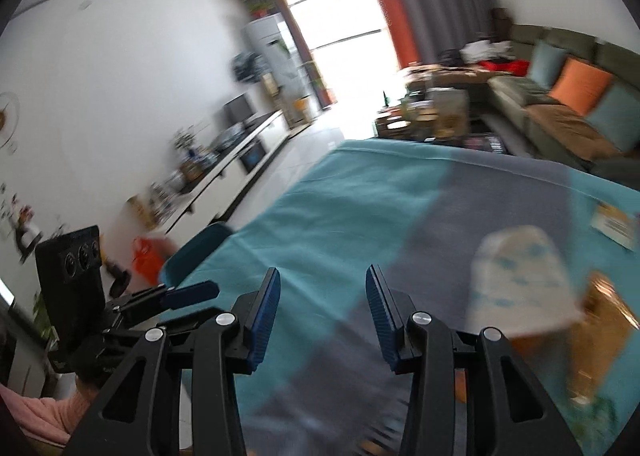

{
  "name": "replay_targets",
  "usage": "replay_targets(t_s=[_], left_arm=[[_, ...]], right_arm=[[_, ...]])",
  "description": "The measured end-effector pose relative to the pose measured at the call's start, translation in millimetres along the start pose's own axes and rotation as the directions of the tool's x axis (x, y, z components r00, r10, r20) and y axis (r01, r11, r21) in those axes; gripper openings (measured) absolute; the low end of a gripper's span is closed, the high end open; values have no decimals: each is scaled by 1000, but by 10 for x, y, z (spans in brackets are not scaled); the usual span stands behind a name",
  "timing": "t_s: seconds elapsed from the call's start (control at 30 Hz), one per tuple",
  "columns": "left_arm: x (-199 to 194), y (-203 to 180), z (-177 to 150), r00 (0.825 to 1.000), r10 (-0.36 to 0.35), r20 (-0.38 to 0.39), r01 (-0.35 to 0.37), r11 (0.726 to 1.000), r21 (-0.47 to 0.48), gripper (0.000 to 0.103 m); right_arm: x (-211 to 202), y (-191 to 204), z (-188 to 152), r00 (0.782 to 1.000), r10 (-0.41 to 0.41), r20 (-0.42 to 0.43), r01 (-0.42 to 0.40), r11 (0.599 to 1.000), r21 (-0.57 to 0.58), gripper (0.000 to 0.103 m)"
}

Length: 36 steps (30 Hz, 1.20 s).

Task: Collect trash
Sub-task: 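Move both open tools back over the table, then grasp the clear green-printed bag with the right tool while the left tool grasps an orange peel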

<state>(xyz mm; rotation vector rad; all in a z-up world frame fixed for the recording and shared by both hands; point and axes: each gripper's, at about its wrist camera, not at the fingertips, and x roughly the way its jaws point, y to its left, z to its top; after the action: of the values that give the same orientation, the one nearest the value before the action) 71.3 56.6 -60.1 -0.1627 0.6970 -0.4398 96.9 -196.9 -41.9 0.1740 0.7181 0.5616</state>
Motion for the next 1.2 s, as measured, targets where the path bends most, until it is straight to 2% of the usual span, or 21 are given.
replay_targets(t_s=[0.13, 0.3, 0.47, 0.5, 0.53, 0.67, 0.77, 0.83, 0.87, 0.93, 0.97, 1.07, 1.1, 1.13, 1.2], left_arm=[[263, -334, 13, 996, -69, -51, 72, 996, 53, 59], [597, -720, 44, 985, -122, -124, 136, 985, 111, 59], [989, -1037, 87, 968, -153, -198, 184, 971, 151, 58], [1048, -1091, 95, 966, -153, -208, 187, 970, 156, 58], [1098, -1140, 101, 964, -150, -219, 187, 969, 161, 57], [1345, -1315, 134, 952, -128, -277, 182, 967, 179, 57], [1487, -1353, 138, 939, -127, -320, 186, 969, 161, 54], [1530, -1373, 150, 939, -122, -322, 182, 970, 161, 52], [1551, -1385, 159, 937, -125, -325, 185, 970, 160, 49], [1586, -1388, 181, 932, -134, -338, 194, 969, 151, 36], [1612, -1387, 184, 929, -136, -345, 196, 970, 144, 35], [1641, -1408, 187, 926, -143, -349, 204, 968, 144, 30], [1650, -1421, 184, 924, -148, -353, 210, 967, 145, 21], [1649, -1431, 177, 921, -152, -358, 216, 965, 145, 15], [1651, -1459, 158, 924, -144, -355, 212, 964, 158, 15]], right_arm=[[-295, -288, -102, 994, -97, 46, 94, 994, 56, 42], [-634, -712, -272, 971, -222, 83, 209, 967, 144, 42], [-857, -1061, -537, 947, -313, 70, 288, 927, 241, 43], [-874, -1102, -583, 946, -319, 63, 294, 921, 256, 46], [-884, -1153, -625, 944, -324, 55, 298, 915, 273, 50], [-872, -1343, -750, 949, -313, 27, 288, 902, 320, 53], [-812, -1408, -807, 962, -273, 13, 253, 906, 340, 59], [-771, -1412, -835, 967, -255, 4, 238, 908, 345, 60], [-761, -1434, -862, 970, -244, 0, 229, 909, 349, 60], [-741, -1446, -881, 972, -234, -8, 221, 908, 355, 60], [-727, -1449, -894, 974, -226, -9, 214, 909, 358, 60], [-731, -1395, -905, 978, -207, -12, 198, 916, 348, 51], [-743, -1375, -909, 980, -200, -11, 192, 920, 343, 42], [-745, -1359, -914, 982, -190, -11, 182, 923, 338, 38], [-758, -1330, -916, 982, -187, -13, 181, 928, 326, 32]])
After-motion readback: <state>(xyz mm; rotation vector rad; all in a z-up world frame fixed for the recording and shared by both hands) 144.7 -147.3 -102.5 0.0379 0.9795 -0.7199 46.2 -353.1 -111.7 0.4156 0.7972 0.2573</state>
